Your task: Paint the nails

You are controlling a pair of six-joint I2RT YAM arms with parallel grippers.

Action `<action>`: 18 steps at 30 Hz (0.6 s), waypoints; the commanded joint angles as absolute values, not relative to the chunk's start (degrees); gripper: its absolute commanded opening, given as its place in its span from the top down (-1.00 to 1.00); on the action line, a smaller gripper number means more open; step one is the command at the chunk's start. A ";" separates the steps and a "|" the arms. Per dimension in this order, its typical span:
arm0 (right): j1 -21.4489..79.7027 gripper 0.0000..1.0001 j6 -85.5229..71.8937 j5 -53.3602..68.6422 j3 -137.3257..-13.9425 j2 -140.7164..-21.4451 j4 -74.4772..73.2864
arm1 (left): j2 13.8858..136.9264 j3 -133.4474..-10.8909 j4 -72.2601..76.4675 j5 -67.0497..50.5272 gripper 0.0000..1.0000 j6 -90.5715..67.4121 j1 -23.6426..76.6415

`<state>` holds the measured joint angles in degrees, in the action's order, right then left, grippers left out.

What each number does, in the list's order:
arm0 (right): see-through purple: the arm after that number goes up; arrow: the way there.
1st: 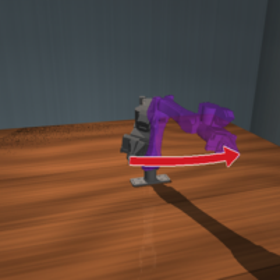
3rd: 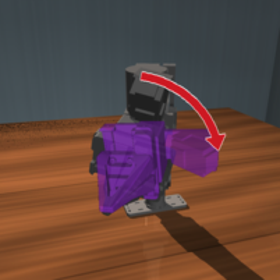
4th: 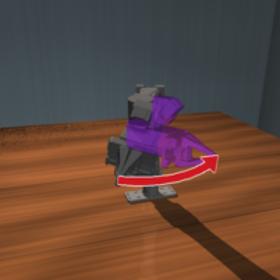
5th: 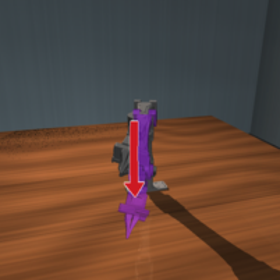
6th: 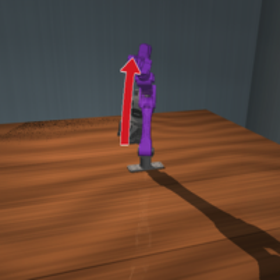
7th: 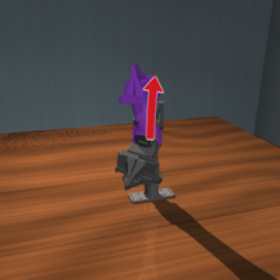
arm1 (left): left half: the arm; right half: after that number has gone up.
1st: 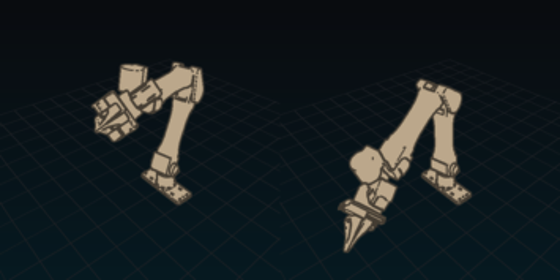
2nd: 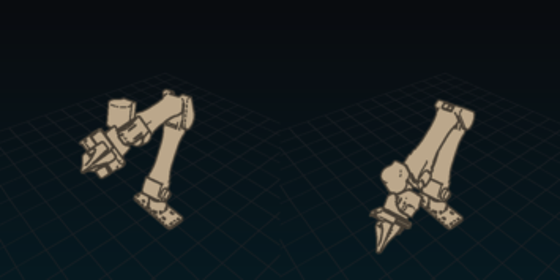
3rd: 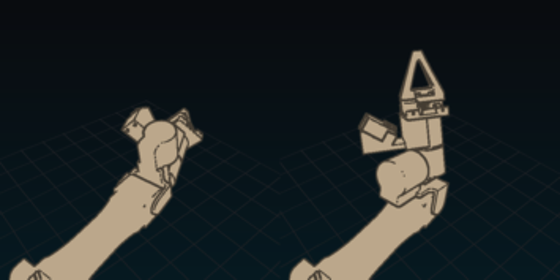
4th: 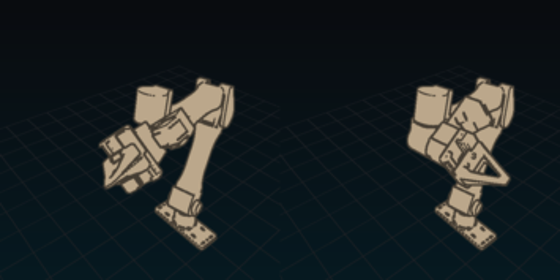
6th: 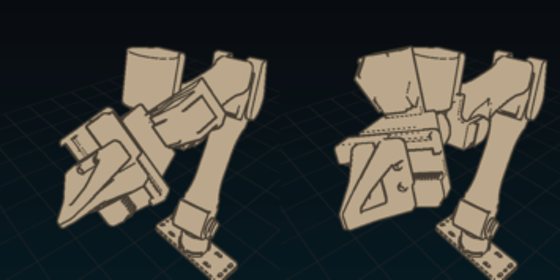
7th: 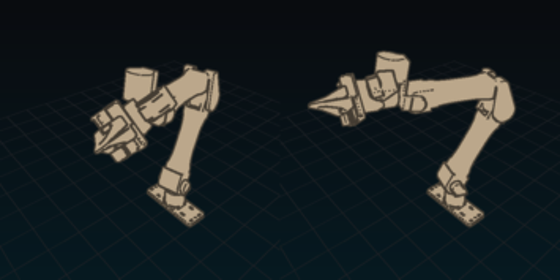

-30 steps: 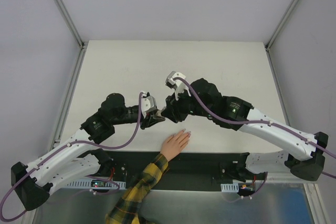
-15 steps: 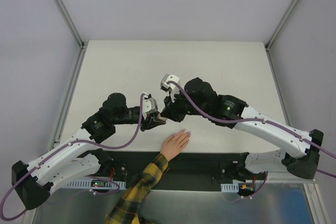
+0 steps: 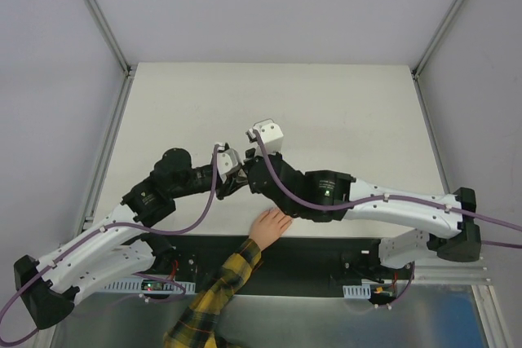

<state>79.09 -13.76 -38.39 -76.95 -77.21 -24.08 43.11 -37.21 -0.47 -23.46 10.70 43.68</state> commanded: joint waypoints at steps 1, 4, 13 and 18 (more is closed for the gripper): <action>81.12 0.99 -21.28 -55.02 -83.23 -81.82 -33.57 | 41.92 -38.06 5.62 -15.55 1.00 9.23 42.63; 80.07 0.99 -21.79 -52.31 -82.53 -80.25 -32.09 | 41.84 -38.23 5.63 -16.78 1.00 9.05 42.63; 74.80 0.99 -21.80 -41.59 -75.69 -75.07 -25.42 | 41.57 -38.49 5.54 -19.33 1.00 9.23 42.63; 71.29 0.99 -21.18 -39.99 -74.45 -72.69 -25.05 | 42.19 -38.67 5.10 -23.72 -0.09 8.44 42.63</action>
